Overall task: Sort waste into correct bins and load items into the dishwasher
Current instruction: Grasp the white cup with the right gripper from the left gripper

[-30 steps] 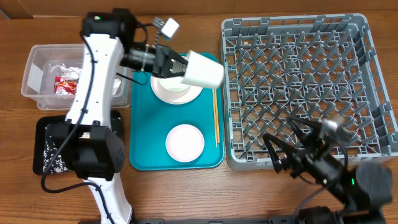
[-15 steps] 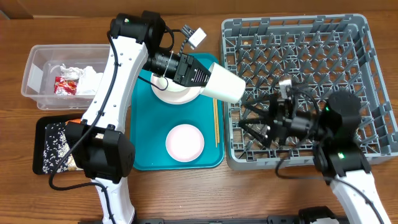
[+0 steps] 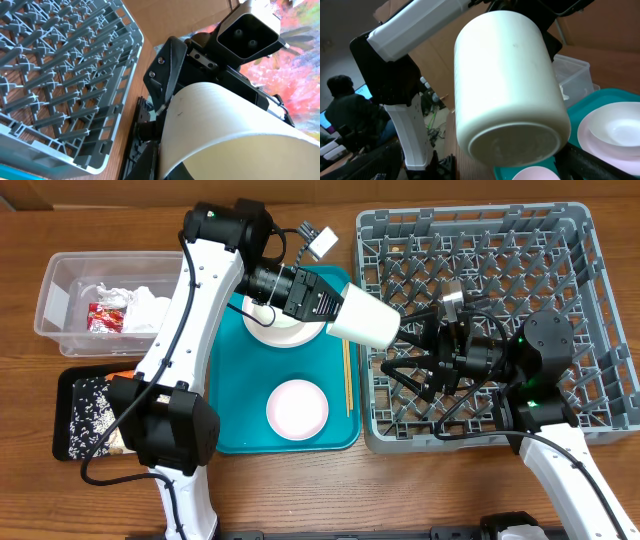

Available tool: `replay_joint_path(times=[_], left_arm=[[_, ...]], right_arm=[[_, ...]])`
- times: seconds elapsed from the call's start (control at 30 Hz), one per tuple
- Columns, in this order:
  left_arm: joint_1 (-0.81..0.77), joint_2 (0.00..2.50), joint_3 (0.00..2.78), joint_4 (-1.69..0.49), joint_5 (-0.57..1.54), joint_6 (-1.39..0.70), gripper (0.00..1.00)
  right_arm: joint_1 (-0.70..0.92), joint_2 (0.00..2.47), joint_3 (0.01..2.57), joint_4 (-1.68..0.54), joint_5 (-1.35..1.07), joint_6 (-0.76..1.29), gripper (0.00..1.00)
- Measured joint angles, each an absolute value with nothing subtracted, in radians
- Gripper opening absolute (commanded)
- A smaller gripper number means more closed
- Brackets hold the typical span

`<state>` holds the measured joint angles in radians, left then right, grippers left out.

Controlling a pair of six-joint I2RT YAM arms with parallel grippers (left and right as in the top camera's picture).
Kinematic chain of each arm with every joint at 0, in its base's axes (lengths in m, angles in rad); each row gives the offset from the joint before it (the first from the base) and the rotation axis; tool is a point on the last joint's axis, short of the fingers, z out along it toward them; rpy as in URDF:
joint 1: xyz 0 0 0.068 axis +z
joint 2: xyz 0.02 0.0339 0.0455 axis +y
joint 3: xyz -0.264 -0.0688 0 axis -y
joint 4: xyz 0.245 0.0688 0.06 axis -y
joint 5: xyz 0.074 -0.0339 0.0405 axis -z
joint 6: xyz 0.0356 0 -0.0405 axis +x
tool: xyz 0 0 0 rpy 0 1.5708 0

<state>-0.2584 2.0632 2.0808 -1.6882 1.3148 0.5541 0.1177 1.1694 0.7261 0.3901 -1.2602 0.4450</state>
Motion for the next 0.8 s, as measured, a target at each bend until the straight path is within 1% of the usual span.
replay_joint_path(times=[0.6,0.8], left_arm=[[-0.262,2.063,2.081,-1.687,1.316,0.554,0.06],[-0.262,2.063,2.081,-1.686,1.316,0.554,0.06]], right_arm=[[0.118,1.179,0.726,0.427,-1.189,0.447,0.98],[0.118,1.215,0.726,0.450,-1.177,0.447,0.94]])
